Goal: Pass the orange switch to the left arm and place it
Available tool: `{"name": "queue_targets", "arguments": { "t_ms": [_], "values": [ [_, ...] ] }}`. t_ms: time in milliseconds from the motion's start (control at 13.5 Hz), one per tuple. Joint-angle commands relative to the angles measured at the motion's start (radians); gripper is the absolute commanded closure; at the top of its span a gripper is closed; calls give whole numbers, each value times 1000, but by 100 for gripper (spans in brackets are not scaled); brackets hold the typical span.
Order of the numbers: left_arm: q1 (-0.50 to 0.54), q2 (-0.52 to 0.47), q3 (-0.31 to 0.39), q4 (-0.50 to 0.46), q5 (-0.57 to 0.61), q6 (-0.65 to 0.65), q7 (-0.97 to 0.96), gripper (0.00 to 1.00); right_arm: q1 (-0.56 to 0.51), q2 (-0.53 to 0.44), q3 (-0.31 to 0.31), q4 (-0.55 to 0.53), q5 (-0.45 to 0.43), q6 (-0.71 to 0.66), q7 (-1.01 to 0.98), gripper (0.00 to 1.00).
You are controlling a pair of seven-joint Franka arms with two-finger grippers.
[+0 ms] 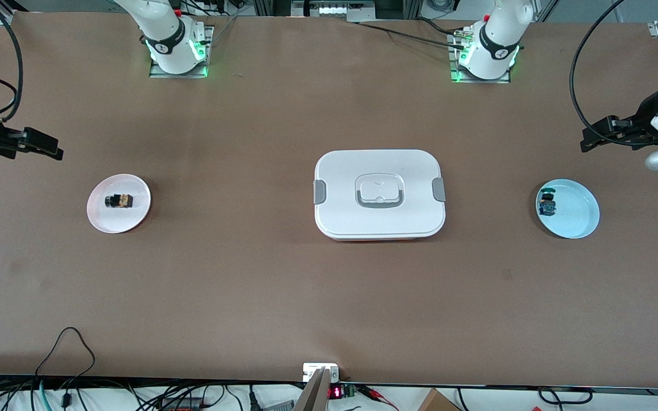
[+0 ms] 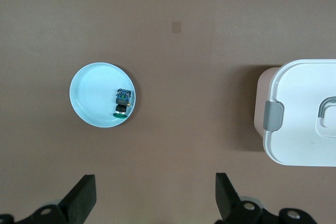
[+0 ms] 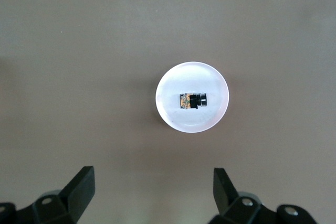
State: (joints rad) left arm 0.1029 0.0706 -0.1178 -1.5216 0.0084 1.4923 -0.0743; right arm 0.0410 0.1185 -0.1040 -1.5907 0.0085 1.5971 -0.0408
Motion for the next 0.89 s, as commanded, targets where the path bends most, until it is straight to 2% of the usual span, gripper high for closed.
{"name": "queue_targets", "arguments": {
  "t_ms": [0, 593, 815],
  "values": [
    [3, 3, -5, 12, 15, -6, 1, 0, -4, 56, 6, 12, 7, 17, -4, 0],
    [8, 5, -5, 11, 15, -6, 1, 0, -46, 174, 0, 12, 2, 105, 4, 0],
    [8, 5, -5, 9, 15, -6, 1, 0, -32, 217, 4, 12, -85, 177, 9, 0]
  ]
}}
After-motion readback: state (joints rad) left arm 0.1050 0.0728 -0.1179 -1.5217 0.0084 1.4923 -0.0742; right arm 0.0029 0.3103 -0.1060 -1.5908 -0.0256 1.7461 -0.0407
